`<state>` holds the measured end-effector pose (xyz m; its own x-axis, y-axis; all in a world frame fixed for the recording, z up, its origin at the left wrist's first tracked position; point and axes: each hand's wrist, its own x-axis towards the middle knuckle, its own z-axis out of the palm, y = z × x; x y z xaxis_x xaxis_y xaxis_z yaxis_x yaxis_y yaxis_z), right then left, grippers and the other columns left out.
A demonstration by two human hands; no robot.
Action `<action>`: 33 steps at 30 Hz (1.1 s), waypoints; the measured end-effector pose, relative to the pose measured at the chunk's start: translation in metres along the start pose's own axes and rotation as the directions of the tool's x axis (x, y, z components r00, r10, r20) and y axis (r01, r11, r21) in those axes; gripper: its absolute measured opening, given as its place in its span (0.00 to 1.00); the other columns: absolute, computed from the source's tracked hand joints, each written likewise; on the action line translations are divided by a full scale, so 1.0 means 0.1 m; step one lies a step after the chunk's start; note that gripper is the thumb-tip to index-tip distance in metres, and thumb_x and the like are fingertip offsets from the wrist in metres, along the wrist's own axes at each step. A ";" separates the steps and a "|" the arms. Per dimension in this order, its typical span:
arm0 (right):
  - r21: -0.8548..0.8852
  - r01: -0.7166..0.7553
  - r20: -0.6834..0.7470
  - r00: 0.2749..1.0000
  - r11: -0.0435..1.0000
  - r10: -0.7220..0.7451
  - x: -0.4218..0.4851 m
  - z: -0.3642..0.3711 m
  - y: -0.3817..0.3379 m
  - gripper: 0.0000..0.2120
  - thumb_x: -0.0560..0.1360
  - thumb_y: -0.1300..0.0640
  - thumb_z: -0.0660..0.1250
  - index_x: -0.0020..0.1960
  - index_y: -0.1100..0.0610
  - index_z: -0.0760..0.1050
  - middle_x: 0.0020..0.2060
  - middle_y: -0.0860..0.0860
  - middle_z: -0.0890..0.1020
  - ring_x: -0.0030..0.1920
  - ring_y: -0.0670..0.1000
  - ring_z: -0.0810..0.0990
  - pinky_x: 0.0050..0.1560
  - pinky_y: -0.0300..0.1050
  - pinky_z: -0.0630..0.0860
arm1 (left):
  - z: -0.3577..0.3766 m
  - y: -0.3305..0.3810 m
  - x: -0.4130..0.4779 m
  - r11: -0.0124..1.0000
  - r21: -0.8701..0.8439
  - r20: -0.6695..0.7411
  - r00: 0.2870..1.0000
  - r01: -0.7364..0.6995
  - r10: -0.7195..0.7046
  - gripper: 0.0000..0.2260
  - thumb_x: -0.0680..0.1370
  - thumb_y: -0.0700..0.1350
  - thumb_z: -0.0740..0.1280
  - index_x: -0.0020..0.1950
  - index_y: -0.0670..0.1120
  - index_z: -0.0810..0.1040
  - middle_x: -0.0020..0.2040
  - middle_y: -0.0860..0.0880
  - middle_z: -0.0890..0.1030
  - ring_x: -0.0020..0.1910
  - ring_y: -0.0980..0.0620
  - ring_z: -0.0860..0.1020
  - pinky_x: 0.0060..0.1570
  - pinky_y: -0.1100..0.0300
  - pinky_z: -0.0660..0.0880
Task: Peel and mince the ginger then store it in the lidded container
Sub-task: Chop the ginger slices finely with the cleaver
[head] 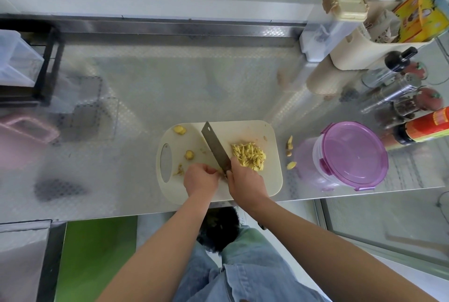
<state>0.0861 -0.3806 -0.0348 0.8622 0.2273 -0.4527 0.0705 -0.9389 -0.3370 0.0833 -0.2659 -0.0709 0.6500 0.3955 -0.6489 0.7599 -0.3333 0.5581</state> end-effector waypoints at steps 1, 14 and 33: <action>0.015 -0.004 -0.008 1.000 1.000 0.004 0.01 0.00 0.01 0.07 0.82 0.54 0.52 0.57 0.57 0.64 0.39 0.54 0.75 0.36 0.58 0.72 0.38 0.47 0.67 | 0.00 0.00 0.00 1.000 -0.008 0.004 1.000 0.005 -0.004 0.08 0.69 0.46 0.73 0.31 0.49 0.79 0.34 0.48 0.83 0.38 0.47 0.82 0.39 0.59 0.76; 0.054 0.031 -0.053 0.998 0.998 -0.028 -0.09 -0.05 0.09 0.10 0.82 0.53 0.53 0.58 0.57 0.65 0.34 0.53 0.72 0.35 0.56 0.73 0.35 0.46 0.67 | -0.02 -0.02 0.01 0.994 -0.107 0.017 0.999 0.030 -0.028 0.13 0.66 0.41 0.74 0.25 0.47 0.74 0.29 0.45 0.81 0.30 0.45 0.78 0.42 0.47 0.81; 0.023 -0.013 0.009 1.000 1.000 0.013 -0.08 0.02 -0.03 0.05 0.82 0.54 0.53 0.53 0.55 0.61 0.40 0.55 0.75 0.38 0.58 0.72 0.39 0.48 0.68 | -0.03 0.03 -0.01 0.999 -0.048 0.033 0.999 -0.011 0.012 0.07 0.69 0.44 0.74 0.31 0.48 0.80 0.33 0.47 0.83 0.37 0.46 0.82 0.41 0.57 0.77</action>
<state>0.0784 -0.3792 -0.0321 0.8584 0.2178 -0.4645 0.0478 -0.9354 -0.3503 0.0846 -0.2643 -0.0671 0.6593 0.3633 -0.6583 0.7517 -0.2957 0.5896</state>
